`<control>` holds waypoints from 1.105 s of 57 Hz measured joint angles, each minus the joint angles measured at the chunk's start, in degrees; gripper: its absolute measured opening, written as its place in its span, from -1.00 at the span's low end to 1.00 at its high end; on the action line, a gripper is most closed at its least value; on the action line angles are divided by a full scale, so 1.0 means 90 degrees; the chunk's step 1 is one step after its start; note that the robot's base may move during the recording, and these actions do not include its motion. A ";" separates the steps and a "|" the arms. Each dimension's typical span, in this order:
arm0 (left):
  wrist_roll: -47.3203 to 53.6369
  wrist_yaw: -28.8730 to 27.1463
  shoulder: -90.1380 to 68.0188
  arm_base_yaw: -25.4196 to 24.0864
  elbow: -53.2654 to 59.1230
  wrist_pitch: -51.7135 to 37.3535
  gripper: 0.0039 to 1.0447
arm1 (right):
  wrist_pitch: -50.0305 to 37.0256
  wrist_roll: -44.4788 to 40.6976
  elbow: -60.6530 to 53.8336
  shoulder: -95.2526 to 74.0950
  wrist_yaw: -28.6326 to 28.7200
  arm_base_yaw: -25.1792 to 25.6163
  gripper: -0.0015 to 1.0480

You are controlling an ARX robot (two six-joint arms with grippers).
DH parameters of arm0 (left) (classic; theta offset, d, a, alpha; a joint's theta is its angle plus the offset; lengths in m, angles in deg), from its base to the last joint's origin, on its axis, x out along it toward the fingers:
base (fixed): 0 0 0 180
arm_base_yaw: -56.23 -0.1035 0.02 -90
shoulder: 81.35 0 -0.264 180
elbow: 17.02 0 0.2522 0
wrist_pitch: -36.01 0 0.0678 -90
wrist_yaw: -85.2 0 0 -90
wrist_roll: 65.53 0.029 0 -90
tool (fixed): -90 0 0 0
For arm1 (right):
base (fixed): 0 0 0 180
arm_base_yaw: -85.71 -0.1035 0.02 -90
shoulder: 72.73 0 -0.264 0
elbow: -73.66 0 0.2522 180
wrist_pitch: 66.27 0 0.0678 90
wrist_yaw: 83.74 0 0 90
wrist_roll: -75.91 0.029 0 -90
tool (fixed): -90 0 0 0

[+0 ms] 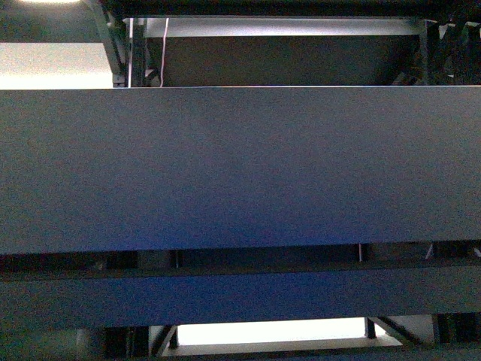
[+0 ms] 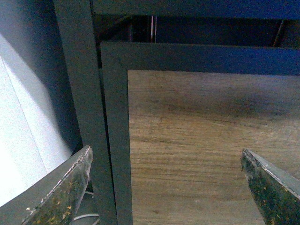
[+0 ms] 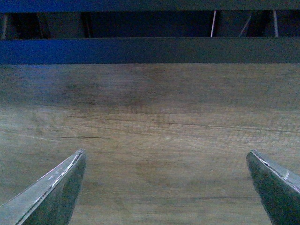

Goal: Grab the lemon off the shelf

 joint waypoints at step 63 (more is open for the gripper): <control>0.0000 0.0000 0.0000 0.0000 0.0000 0.0000 0.86 | 0.0000 0.0000 0.0000 0.0000 0.0005 0.0000 0.95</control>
